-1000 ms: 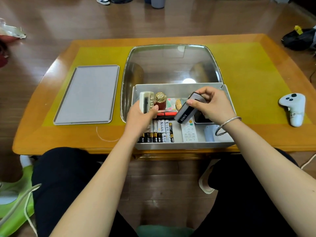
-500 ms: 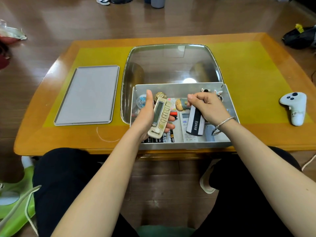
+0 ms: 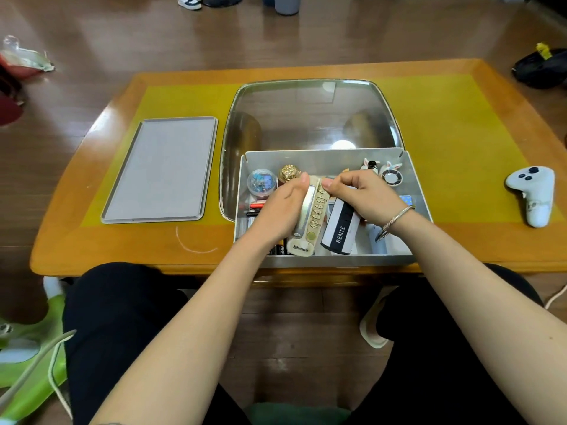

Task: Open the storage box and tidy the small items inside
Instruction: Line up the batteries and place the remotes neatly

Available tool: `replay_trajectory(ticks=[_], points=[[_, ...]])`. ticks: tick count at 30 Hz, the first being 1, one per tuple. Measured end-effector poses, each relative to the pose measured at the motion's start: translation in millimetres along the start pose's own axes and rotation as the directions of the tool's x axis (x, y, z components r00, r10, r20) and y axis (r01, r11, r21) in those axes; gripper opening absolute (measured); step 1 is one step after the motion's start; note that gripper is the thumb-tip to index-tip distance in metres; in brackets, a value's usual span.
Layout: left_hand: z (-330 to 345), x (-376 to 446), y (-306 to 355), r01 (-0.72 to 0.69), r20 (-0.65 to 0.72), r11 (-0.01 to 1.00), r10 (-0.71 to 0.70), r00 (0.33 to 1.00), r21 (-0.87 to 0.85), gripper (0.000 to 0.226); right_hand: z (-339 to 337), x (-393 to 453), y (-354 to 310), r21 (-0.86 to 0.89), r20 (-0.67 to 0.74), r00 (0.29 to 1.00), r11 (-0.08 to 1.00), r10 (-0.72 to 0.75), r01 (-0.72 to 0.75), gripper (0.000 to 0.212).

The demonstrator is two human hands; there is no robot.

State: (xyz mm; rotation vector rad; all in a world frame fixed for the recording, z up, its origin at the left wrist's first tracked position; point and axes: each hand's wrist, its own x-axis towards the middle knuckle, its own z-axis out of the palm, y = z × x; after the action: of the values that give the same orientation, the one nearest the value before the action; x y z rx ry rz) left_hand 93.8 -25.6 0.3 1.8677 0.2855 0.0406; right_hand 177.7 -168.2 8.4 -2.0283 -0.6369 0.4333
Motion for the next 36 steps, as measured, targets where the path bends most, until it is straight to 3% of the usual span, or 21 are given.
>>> replay_trajectory(ticks=[6, 11, 16, 20, 23, 25, 30, 33, 36], points=[[-7, -2, -2, 0.024, 0.178, 0.982, -0.058, 0.982, 0.186, 0.030, -6, -2, 14, -0.080, -0.040, 0.997, 0.994, 0.069, -0.072, 0.046], [-4, 4, -7, 0.121, 0.045, 0.970, -0.133, 0.990, 0.210, 0.035, -7, 2, 24, -0.078, -0.094, 0.981, 0.981, 0.172, -0.180, 0.041], [-23, 19, -24, 0.301, -0.139, 0.935, -0.278, 0.950, 0.185, 0.032, -11, 3, 35, -0.146, 0.097, 0.884, 0.886, 0.456, -0.441, 0.029], [-23, 23, -31, 0.279, -0.192, 0.896, -0.224, 0.955, 0.345, 0.035, 0, 8, 32, -0.168, 0.177, 0.846, 0.862, 0.503, -0.478, 0.021], [-13, 25, -30, 0.245, -0.155, 0.852, -0.195, 0.969, 0.463, 0.038, 7, 13, 27, -0.245, 0.243, 0.833, 0.863, 0.496, -0.442, 0.035], [-6, 29, -29, 0.237, -0.117, 0.839, -0.207, 0.971, 0.489, 0.034, 8, 13, 25, -0.282, 0.254, 0.819, 0.849, 0.515, -0.447, 0.033], [10, 33, -25, 0.240, -0.036, 0.828, -0.258, 0.965, 0.507, 0.035, -2, 10, 28, -0.164, 0.143, 0.868, 0.876, 0.476, -0.454, 0.023], [17, 35, -24, 0.261, -0.017, 0.828, -0.291, 0.957, 0.496, 0.035, -15, 10, 32, -0.298, 0.048, 0.876, 0.844, 0.480, -0.446, 0.013], [22, 36, -23, 0.262, -0.023, 0.805, -0.296, 0.955, 0.532, 0.029, -23, 8, 35, -0.354, 0.051, 0.831, 0.788, 0.554, -0.504, 0.015]])
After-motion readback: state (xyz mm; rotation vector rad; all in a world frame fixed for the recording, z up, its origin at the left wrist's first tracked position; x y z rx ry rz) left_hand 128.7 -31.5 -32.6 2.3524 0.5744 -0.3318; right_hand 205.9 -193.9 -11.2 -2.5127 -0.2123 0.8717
